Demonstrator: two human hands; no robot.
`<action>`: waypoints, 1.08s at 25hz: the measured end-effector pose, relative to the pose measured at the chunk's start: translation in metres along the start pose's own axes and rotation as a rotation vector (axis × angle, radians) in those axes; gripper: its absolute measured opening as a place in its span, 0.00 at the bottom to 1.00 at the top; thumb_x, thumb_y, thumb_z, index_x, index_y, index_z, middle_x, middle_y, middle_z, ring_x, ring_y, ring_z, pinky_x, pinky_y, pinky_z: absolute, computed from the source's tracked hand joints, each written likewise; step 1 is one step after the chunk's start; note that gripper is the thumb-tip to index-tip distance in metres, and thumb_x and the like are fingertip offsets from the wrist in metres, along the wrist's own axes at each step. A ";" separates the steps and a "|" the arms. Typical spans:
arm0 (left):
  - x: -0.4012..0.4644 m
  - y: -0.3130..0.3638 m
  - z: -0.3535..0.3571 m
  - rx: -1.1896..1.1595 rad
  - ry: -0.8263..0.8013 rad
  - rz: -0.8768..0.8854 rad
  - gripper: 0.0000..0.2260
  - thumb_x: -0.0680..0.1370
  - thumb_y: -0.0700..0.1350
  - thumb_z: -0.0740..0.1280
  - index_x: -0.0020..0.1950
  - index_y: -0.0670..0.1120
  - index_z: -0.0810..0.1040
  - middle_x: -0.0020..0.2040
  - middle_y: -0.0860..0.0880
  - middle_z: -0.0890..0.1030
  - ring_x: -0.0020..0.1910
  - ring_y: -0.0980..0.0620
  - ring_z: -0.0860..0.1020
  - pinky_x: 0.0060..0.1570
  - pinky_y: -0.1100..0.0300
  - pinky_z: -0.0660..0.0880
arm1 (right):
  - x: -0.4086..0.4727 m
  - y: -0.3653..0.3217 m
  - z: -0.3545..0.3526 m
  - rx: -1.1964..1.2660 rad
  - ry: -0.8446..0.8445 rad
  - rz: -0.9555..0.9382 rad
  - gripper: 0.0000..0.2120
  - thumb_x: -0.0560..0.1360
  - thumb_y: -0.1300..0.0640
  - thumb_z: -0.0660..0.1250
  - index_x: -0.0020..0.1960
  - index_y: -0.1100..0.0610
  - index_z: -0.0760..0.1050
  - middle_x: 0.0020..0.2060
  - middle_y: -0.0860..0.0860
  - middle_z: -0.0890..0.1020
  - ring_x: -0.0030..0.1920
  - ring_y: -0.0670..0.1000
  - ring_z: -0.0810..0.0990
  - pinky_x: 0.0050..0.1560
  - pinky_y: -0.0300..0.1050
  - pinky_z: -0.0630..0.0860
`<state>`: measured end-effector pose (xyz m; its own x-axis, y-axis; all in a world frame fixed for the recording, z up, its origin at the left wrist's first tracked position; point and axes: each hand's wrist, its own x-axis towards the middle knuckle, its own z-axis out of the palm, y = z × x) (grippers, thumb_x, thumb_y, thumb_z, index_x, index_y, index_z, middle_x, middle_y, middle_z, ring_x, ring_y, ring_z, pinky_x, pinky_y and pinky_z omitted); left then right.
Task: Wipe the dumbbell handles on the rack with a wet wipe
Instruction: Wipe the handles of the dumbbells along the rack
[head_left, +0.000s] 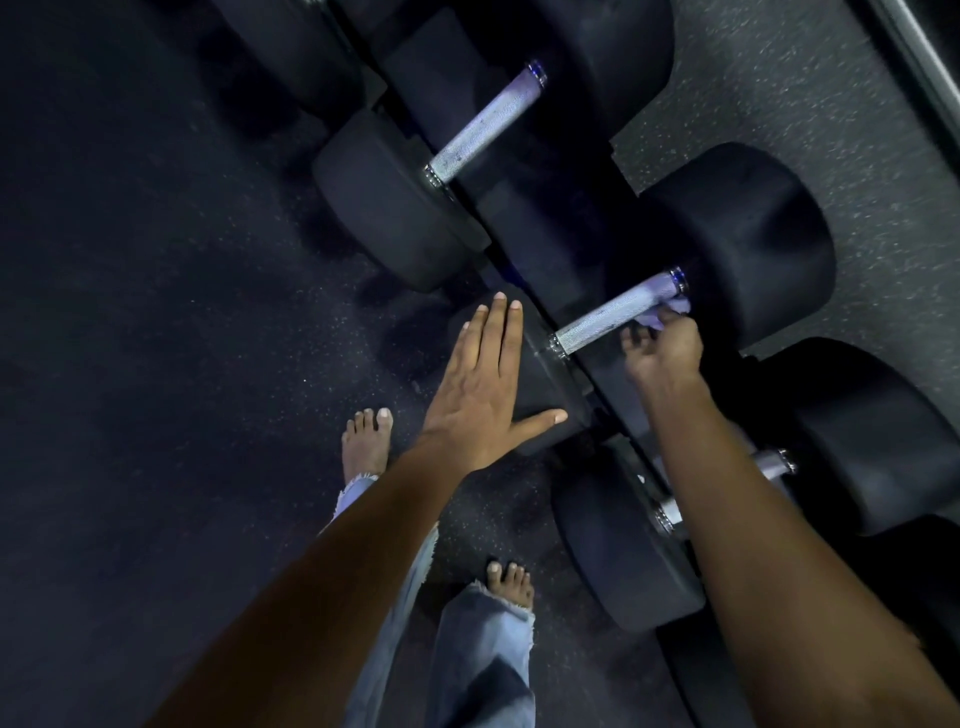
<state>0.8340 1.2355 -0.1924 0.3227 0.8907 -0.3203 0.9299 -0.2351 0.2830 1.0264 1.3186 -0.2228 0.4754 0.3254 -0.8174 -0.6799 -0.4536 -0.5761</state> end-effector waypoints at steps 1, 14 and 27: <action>0.000 0.000 0.000 0.000 -0.003 0.001 0.49 0.72 0.73 0.50 0.76 0.37 0.40 0.77 0.38 0.44 0.76 0.42 0.47 0.75 0.49 0.50 | -0.001 0.003 0.002 0.029 -0.048 0.050 0.11 0.76 0.66 0.54 0.38 0.56 0.67 0.41 0.53 0.75 0.42 0.50 0.74 0.48 0.44 0.72; 0.001 -0.002 0.005 -0.004 0.010 0.009 0.49 0.72 0.73 0.49 0.75 0.36 0.40 0.77 0.38 0.45 0.76 0.41 0.47 0.75 0.49 0.48 | 0.001 0.034 -0.014 -0.141 -0.354 0.220 0.20 0.73 0.54 0.51 0.48 0.61 0.79 0.44 0.56 0.85 0.43 0.50 0.74 0.43 0.43 0.71; -0.023 0.030 0.005 -0.032 0.096 0.028 0.39 0.78 0.61 0.56 0.76 0.37 0.45 0.77 0.38 0.47 0.76 0.42 0.48 0.75 0.47 0.49 | -0.025 0.039 -0.034 -0.416 -0.170 -0.086 0.09 0.76 0.61 0.63 0.37 0.56 0.72 0.27 0.50 0.74 0.25 0.44 0.76 0.26 0.36 0.71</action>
<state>0.8553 1.2061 -0.1812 0.3289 0.9175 -0.2237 0.9139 -0.2496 0.3202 1.0071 1.2648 -0.2245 0.3987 0.4921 -0.7739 -0.3438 -0.7021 -0.6236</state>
